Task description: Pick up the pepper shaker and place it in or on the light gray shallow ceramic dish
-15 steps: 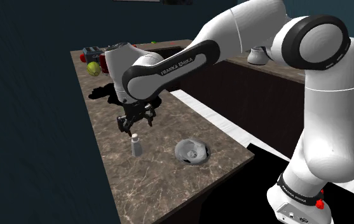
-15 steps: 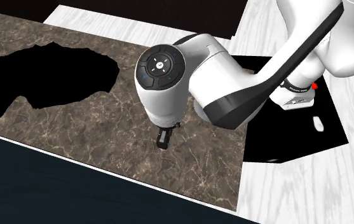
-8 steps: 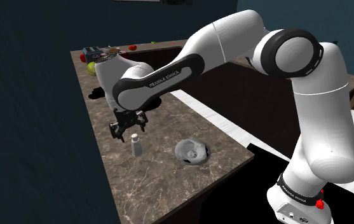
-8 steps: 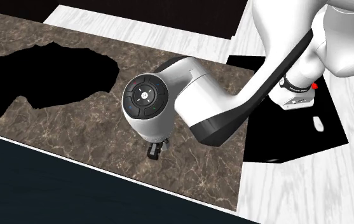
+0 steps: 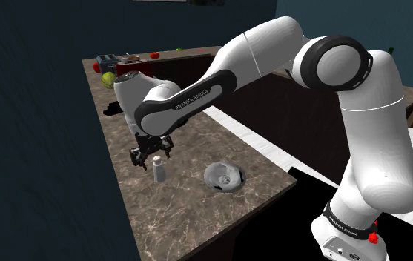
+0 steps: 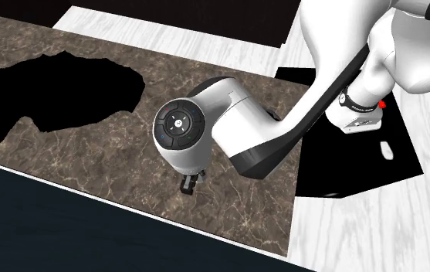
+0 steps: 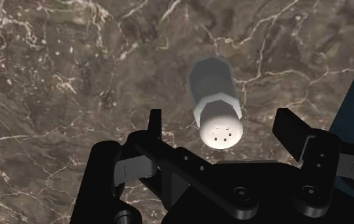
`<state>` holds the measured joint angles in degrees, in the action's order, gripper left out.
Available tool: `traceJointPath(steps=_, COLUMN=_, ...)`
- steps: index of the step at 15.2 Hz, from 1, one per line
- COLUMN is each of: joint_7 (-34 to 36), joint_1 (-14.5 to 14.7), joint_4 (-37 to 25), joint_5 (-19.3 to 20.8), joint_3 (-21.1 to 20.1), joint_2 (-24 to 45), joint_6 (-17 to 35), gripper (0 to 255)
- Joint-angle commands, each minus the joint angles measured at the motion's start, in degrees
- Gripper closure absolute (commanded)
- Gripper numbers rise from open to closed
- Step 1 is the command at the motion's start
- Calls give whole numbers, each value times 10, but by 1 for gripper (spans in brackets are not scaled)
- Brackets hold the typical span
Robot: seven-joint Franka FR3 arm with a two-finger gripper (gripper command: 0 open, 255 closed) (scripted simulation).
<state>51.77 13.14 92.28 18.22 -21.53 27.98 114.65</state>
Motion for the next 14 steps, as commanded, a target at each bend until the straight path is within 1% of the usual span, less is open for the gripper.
traceJointPath(steps=1, joint_7=0, joint_1=0, joint_4=0, joint_5=0, joint_3=0, joint_2=0, joint_6=0, gripper=0)
traceJointPath(steps=3, joint_7=0, joint_1=0, joint_4=0, joint_5=0, joint_3=0, joint_2=0, joint_6=0, gripper=0)
traceJointPath(steps=4, joint_7=0, joint_1=0, joint_4=0, joint_5=0, joint_3=0, joint_2=0, joint_6=0, gripper=255)
traceJointPath(steps=13, joint_7=0, joint_1=0, joint_4=0, joint_5=0, joint_3=0, joint_2=0, joint_6=0, gripper=255)
traceJointPath(steps=14, joint_7=-2, joint_1=0, joint_4=-3, joint_5=-2, joint_3=-1, joint_2=-3, joint_6=-6, gripper=255)
